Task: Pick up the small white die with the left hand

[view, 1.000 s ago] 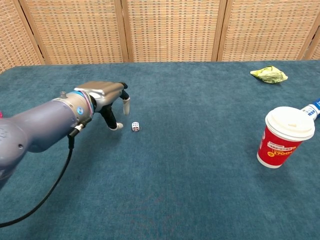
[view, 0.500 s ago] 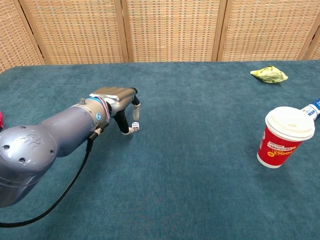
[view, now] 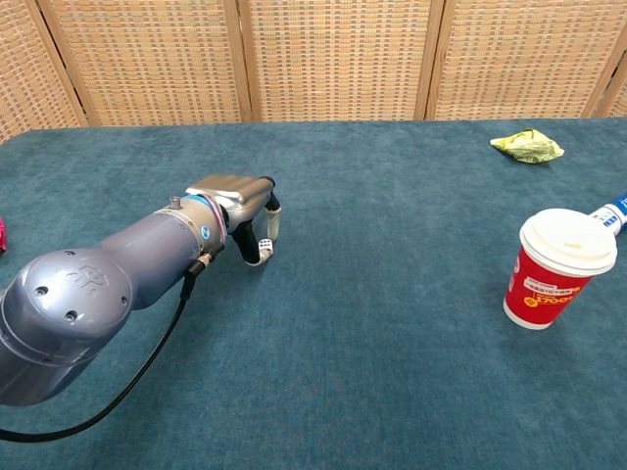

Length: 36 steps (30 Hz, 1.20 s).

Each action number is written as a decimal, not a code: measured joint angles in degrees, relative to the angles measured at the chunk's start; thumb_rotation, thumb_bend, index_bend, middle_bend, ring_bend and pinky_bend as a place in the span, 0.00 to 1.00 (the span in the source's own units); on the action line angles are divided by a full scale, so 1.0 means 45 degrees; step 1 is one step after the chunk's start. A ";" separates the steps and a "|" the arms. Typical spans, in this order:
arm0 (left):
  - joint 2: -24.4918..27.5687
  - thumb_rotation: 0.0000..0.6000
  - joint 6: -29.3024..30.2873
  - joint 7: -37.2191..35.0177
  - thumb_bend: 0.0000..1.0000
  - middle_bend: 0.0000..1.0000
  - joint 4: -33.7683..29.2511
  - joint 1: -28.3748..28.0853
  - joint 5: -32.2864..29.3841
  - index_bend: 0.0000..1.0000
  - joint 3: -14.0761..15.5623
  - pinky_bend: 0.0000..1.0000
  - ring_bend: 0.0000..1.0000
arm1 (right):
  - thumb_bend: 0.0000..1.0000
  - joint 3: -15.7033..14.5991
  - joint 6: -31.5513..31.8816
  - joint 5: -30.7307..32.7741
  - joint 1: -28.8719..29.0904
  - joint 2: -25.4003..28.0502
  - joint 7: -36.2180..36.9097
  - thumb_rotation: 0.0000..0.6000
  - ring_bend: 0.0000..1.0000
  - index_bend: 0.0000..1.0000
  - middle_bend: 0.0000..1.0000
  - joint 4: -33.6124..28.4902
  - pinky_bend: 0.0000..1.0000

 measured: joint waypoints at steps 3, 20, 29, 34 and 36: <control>-0.0057 1.00 -0.0086 -0.0084 0.43 0.00 0.0114 -0.0036 0.0005 0.52 -0.0015 0.00 0.00 | 0.05 0.0012 0.0043 -0.0020 -0.0005 0.0008 0.0042 1.00 0.00 0.08 0.00 0.0003 0.00; 0.0779 1.00 0.0358 -0.0844 0.44 0.00 -0.1282 0.0148 0.1036 0.54 -0.0132 0.00 0.00 | 0.05 0.0112 0.0279 -0.0044 -0.0062 -0.0023 0.0260 1.00 0.00 0.08 0.00 0.0122 0.00; 0.3411 1.00 0.1270 -0.1054 0.43 0.00 -0.4893 0.0298 0.1866 0.52 -0.1050 0.00 0.00 | 0.05 0.0048 0.0363 -0.0198 -0.0068 -0.0027 0.0064 1.00 0.00 0.08 0.00 -0.0030 0.00; 0.4513 1.00 0.1571 -0.1025 0.43 0.00 -0.6113 0.0194 0.1884 0.50 -0.1547 0.00 0.00 | 0.05 0.0033 0.0416 -0.0262 -0.0075 -0.0011 0.0046 1.00 0.00 0.07 0.00 -0.0075 0.00; 0.4629 1.00 0.1624 -0.1014 0.43 0.00 -0.6277 0.0134 0.1805 0.49 -0.1584 0.00 0.00 | 0.05 0.0034 0.0444 -0.0276 -0.0082 0.0003 0.0054 1.00 0.00 0.07 0.00 -0.0087 0.00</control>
